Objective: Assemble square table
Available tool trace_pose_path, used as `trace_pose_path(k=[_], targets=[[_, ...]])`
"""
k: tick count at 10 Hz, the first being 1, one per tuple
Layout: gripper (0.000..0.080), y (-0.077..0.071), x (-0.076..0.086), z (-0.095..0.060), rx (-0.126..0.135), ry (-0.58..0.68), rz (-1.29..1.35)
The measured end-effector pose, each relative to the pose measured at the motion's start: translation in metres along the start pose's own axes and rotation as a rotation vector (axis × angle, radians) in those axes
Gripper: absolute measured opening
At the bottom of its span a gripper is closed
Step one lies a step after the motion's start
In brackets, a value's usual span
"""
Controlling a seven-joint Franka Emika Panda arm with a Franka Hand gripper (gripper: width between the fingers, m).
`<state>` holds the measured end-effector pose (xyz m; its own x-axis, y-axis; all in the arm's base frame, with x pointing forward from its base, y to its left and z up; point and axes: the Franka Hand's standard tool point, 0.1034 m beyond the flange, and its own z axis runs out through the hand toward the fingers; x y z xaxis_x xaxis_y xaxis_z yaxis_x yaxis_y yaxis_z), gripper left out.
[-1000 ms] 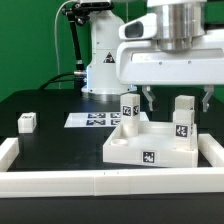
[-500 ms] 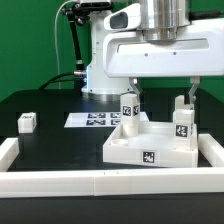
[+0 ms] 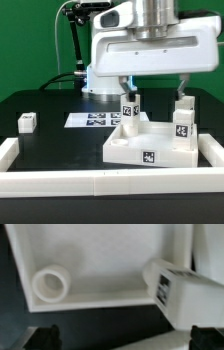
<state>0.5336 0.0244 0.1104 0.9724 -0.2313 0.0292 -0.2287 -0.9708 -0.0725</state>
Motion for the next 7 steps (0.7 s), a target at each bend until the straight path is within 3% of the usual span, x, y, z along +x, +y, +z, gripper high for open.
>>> trace_pose_path(k=[1,3,4,7], targets=[[0.0649,0.022,0.007,-0.007,0.000,0.019,-0.039],[0.0649,0.066,0.005,0.002,-0.008,0.007,-0.100],[0.0649,0.075,0.006,0.005,-0.012,0.004,-0.096],[0.0649,0.075,0.006,0.005,-0.012,0.003,-0.099]])
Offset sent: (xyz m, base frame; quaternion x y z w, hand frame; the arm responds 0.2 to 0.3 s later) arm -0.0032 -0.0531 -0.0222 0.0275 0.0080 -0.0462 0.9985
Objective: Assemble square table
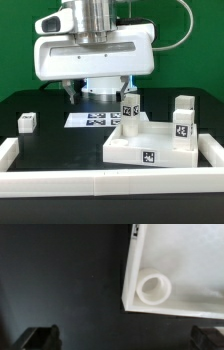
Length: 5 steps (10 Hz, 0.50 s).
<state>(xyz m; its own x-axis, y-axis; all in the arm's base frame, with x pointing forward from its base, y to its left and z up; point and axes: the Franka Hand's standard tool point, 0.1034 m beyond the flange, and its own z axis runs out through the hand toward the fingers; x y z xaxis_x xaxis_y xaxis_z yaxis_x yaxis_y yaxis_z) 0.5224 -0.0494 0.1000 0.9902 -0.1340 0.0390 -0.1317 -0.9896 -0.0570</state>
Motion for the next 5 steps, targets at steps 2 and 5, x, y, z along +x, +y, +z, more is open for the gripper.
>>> trace_pose_path(k=[2,5], targets=[[0.0649,0.001,0.000,0.000,0.000,0.000,-0.002],[0.0649,0.028,-0.006,0.003,-0.014,-0.005,0.001]])
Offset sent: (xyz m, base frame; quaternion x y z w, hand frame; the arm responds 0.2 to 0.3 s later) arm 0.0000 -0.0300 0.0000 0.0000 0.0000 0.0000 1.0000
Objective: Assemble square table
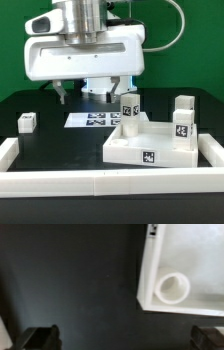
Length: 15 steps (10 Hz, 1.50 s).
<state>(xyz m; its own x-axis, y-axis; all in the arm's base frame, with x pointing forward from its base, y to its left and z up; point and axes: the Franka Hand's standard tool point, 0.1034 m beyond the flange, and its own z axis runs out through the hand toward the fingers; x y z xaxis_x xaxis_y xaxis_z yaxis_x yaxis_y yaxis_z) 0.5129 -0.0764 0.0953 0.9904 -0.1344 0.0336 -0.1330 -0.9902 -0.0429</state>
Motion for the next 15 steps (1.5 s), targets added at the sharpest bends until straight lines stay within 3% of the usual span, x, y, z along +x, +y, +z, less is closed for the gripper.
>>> trace_pose_path(k=[2,4,6,12,14,15], targets=[[0.0649,0.041,-0.018,0.007,-0.017,-0.001,-0.034],[0.0649,0.072,-0.032,0.011,-0.028,-0.010,-0.045],[0.0649,0.092,-0.047,0.017,-0.040,-0.019,-0.040],[0.0649,0.135,-0.050,0.015,-0.058,-0.012,-0.012],[0.0649,0.155,-0.061,0.020,-0.084,-0.004,-0.078],[0.0649,0.165,-0.069,0.022,-0.084,-0.007,-0.077]])
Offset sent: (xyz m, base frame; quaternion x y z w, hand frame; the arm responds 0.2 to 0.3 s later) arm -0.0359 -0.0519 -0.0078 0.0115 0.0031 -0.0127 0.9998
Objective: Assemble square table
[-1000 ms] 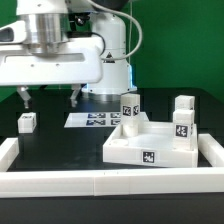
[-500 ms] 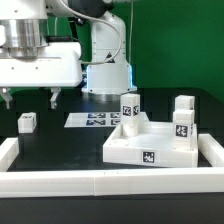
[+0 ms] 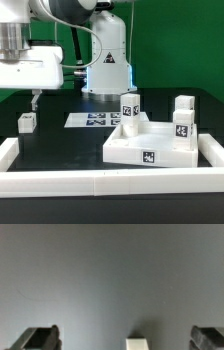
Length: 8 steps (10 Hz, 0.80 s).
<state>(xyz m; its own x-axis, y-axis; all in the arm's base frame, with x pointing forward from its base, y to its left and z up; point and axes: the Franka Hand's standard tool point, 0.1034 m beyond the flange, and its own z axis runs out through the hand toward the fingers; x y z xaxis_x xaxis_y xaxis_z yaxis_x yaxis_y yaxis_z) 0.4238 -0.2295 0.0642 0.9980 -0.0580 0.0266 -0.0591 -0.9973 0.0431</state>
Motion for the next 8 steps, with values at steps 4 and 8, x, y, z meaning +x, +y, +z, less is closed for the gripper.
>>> trace_pose_path(k=[4,8], targets=[[0.0649,0.004,-0.002,0.001,-0.001,0.001,0.006],[0.0649,-0.002,-0.018,0.006,0.014,-0.022,-0.136]])
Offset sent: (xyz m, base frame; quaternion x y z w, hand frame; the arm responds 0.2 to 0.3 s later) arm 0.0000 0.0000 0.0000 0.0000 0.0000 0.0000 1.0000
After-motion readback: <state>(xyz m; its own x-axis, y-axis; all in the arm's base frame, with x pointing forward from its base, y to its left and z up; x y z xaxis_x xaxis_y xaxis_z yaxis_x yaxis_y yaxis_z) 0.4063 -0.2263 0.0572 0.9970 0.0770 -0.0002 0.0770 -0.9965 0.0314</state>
